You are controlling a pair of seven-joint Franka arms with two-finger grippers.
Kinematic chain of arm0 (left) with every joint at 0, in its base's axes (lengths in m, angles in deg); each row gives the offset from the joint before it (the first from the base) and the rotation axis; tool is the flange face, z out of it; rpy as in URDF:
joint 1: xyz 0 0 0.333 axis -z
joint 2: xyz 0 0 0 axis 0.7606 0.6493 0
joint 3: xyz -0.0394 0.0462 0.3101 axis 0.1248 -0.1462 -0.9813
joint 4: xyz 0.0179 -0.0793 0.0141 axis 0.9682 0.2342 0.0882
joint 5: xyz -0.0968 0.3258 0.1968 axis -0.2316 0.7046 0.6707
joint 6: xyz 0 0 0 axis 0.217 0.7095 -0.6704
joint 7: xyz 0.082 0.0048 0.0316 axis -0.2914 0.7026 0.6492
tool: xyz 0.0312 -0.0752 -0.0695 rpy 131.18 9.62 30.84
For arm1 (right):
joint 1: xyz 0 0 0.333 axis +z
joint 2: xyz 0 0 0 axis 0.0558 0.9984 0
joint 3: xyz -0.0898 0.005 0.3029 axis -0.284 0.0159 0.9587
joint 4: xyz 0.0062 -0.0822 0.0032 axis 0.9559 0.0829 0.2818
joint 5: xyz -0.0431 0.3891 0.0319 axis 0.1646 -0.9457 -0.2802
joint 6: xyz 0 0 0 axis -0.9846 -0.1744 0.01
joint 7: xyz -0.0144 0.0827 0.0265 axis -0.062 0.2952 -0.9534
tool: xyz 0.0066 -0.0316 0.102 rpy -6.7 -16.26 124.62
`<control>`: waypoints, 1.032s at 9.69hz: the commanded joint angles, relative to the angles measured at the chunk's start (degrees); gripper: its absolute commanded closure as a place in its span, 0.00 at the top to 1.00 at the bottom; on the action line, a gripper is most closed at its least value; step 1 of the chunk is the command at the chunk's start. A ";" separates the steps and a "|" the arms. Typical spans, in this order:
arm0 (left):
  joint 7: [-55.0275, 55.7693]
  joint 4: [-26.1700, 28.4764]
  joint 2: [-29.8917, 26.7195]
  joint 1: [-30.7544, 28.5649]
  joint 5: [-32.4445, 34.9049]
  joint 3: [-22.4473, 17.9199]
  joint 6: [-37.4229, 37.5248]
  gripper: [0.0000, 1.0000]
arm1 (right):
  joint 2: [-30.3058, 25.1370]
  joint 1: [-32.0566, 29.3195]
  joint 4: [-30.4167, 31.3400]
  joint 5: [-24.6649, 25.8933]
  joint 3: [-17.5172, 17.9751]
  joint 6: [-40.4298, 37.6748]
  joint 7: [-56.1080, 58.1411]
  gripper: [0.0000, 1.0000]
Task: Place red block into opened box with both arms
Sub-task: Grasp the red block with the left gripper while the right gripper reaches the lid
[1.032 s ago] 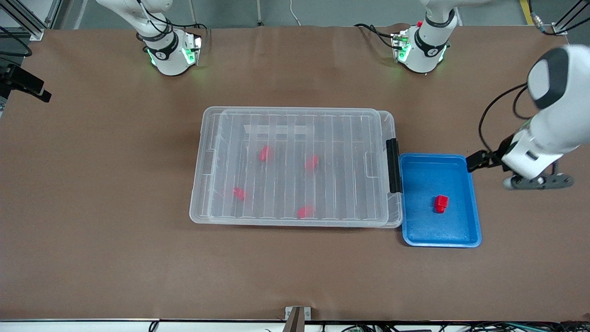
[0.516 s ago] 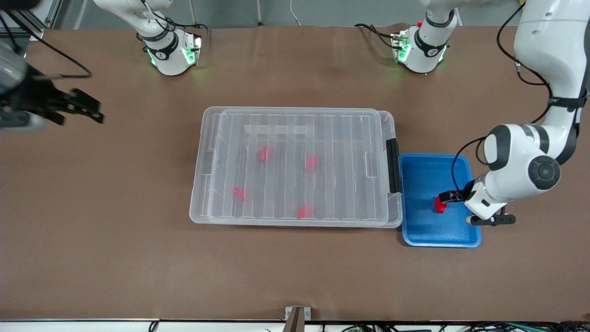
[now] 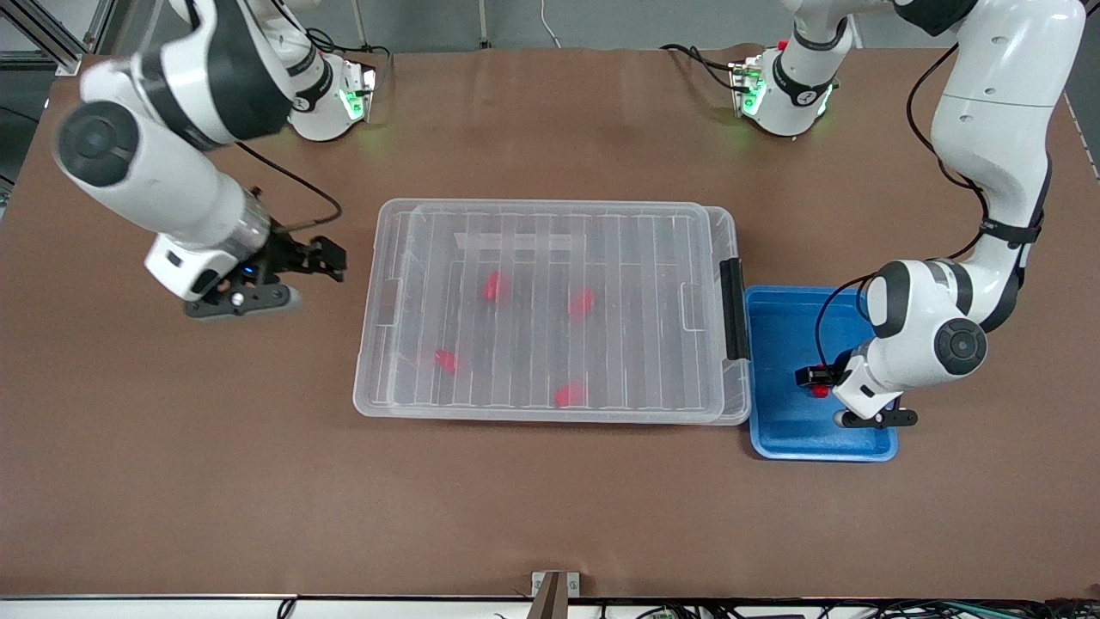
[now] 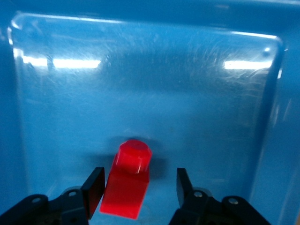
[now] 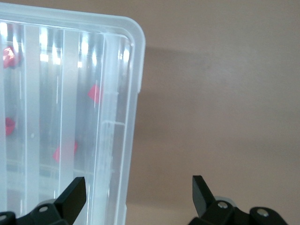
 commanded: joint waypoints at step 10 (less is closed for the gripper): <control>1.63 -2.31 -15.91 -0.48 0.14 7.44 20.95 0.00 | 5.14 0.22 11.61 8.24 -0.74 18.35 0.30 1.00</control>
